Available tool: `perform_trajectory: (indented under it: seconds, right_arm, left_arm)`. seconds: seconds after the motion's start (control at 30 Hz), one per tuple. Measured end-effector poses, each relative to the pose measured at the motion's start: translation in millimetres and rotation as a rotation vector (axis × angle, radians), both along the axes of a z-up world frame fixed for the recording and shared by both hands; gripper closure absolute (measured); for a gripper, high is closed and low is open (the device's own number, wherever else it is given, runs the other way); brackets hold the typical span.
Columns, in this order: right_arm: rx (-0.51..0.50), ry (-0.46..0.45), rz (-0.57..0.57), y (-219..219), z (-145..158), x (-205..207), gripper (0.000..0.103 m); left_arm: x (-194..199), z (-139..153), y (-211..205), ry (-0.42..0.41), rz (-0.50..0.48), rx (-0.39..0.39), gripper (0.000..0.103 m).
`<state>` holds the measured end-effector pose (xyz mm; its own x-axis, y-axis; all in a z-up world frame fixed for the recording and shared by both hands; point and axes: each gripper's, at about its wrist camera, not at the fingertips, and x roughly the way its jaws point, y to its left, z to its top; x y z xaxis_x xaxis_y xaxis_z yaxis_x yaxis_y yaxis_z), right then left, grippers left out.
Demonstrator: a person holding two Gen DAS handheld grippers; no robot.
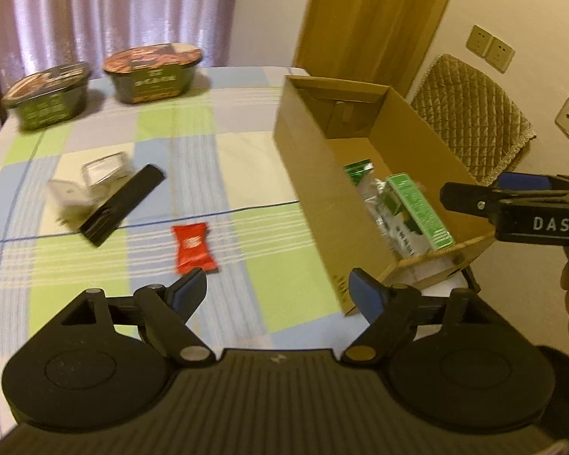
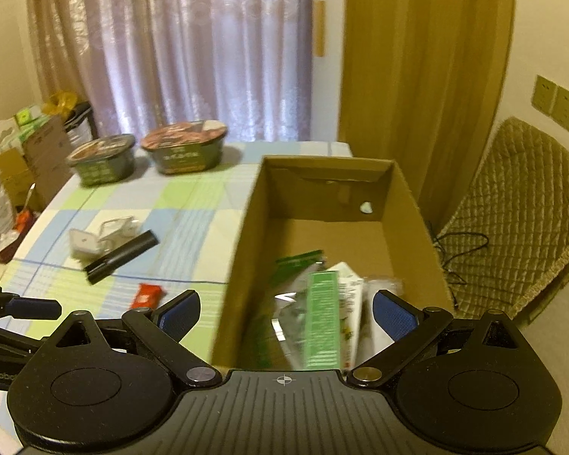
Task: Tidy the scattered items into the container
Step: 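Move both tools back toward the black remote and red candy packet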
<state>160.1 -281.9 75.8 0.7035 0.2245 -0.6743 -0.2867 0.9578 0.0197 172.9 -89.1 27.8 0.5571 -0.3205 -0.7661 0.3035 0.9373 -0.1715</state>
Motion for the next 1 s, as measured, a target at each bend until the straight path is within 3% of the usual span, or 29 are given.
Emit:
perform_trajectory:
  seconds: [0.17,0.6,1.0]
  right_arm:
    - [-0.015,-0.005,0.054,30.1,6.7,-17.3,0.001]
    - [-0.059,-0.010,0.172,96.7,7.1,-38.9,0.001]
    - [-0.069,0.071,0.226,127.7,-32.3,-35.6,0.001]
  left_arm:
    - [-20.2,7.7,33.5,-0.039,0.044,0.053,0.018]
    - [-50.7,16.3,115.6,-0.055,0.185,0.049,0.010]
    - [-44.1,-4.8,150.9,-0.009,0.222,0.068,0.008]
